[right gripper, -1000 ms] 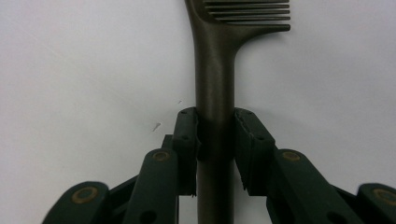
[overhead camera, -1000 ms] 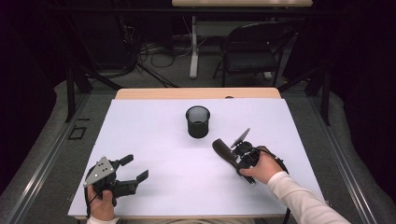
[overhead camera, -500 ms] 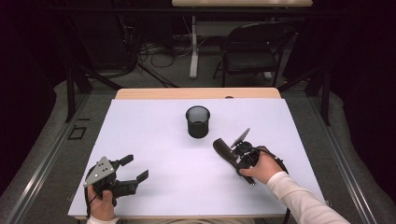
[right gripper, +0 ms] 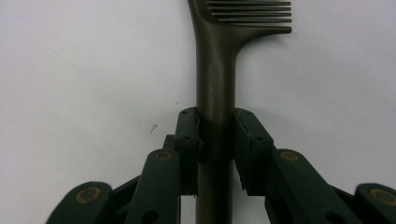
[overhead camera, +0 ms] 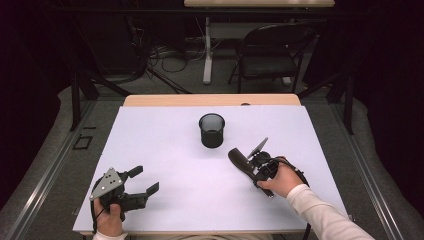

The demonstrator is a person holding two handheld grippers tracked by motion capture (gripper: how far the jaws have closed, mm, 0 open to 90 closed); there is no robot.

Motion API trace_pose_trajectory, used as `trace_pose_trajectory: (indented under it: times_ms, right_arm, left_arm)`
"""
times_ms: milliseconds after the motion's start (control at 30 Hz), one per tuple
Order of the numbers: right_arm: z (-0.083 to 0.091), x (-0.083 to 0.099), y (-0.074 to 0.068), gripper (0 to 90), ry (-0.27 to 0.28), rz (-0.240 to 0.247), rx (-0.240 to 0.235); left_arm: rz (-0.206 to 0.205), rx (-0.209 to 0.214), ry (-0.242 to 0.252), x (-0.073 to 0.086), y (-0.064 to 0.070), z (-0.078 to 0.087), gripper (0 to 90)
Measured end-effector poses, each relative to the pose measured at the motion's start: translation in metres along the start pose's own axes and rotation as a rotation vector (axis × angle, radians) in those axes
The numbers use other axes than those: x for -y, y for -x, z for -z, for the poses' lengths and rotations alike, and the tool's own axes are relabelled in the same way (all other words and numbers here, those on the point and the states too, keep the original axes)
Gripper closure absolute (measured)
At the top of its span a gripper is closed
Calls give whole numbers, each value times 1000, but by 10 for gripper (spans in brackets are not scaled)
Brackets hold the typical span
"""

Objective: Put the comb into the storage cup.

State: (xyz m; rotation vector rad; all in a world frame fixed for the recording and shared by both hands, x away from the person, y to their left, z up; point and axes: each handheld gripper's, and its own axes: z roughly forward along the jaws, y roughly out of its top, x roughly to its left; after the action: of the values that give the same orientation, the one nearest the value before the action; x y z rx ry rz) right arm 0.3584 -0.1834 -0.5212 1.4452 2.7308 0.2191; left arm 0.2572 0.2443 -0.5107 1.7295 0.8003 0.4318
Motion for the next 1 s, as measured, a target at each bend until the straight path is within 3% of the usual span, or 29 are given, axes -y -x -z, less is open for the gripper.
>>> trace_pose_trajectory:
  times_ms: [633,667,833,867,1000]
  right_arm:
    - [14,5,3,728,76,6,-20]
    - [13,7,3,728,117,-3,-29]
    - [19,8,3,728,133,16,-25]
    - [18,9,3,728,165,12,-30]
    - [21,10,3,728,162,16,-30]
  left_arm:
    - [2,1,-1,0,0,0,163]
    - [2,0,-1,0,0,0,163]
    - [2,2,-2,0,0,0,162]
    - [2,1,-2,0,0,0,163]
    - [3,0,-1,0,0,0,162]
